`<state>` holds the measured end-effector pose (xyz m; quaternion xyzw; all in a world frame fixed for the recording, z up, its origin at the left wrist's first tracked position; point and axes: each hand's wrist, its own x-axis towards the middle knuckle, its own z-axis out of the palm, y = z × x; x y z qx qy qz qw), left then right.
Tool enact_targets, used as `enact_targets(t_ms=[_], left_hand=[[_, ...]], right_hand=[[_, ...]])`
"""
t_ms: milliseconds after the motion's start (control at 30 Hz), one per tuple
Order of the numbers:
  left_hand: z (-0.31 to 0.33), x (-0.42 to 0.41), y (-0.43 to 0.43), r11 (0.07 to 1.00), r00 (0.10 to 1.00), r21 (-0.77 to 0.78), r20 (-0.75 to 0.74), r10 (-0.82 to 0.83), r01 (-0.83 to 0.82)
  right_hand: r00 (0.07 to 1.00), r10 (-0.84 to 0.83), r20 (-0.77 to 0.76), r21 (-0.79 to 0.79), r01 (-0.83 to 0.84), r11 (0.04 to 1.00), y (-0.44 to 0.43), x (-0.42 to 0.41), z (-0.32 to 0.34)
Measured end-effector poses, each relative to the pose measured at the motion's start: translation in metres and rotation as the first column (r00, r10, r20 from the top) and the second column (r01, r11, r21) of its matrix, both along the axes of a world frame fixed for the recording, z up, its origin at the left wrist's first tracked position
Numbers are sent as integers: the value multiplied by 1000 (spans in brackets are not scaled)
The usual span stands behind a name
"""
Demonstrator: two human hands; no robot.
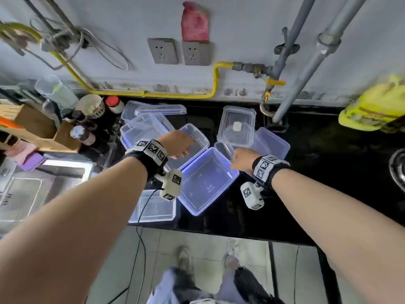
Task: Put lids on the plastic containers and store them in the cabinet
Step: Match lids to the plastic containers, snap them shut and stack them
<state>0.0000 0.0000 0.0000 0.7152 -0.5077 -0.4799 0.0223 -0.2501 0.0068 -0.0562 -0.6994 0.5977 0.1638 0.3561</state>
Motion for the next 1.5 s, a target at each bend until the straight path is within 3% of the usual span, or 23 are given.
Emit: enact_targets(t_ms=[200, 433, 533, 600, 700, 800, 933, 1000, 1067, 1200, 1333, 1400, 1433, 1500], left_hand=[[-30, -52, -4, 998, 998, 47, -39, 48, -47], [-66, -124, -22, 998, 997, -3, -42, -70, 70], [-77, -149, -23, 911, 898, 18, 161, -409, 412], [-86, -166, -25, 857, 830, -2, 247, -500, 516], [-99, -189, -26, 904, 889, -35, 200, -412, 427], [-110, -205, -27, 935, 923, 0, 156, -350, 355], [-117, -214, -30, 904, 894, 6, 150, -423, 427], [-116, -218, -26, 910, 910, 43, 30, -413, 412], [-114, -226, -27, 980, 978, 175, -202, -61, 97], [-104, -226, -31, 990, 946, 138, -323, 32, 13], [-76, -220, -41, 999, 897, -10, -440, 43, -52], [-63, -217, -47, 992, 924, -129, -377, -62, 13], [-59, -214, -50, 981, 940, -186, -323, -109, 50], [-49, -209, -54, 954, 960, -285, -228, -160, 92]], right_hand=[[991, 130, -37, -71, -132, 989, 5, -25, -38], [995, 68, 78, -19, -67, 998, -2, -89, -48], [995, 7, 101, 8, -8, 1000, 6, -107, -50], [990, -34, 139, 24, 31, 999, 11, -123, -54], [976, -75, 206, 75, 61, 995, 14, -144, -57], [934, -234, 271, 102, 213, 972, 10, -163, -61], [839, -508, 197, -42, 525, 850, -1, -193, -78], [705, -683, 192, 158, 664, 731, -2, -198, -82], [511, -829, 227, 368, 743, 559, -2, -200, -83], [421, -829, 368, 291, 794, 533, -12, -208, -70], [-11, -874, 485, 462, 852, 246, -24, -226, -46], [-87, -842, 532, 527, 813, 249, -29, -233, -31], [-78, -818, 570, 528, 797, 292, -32, -235, -25], [43, -757, 652, 450, 781, 433, -36, -232, -11]])
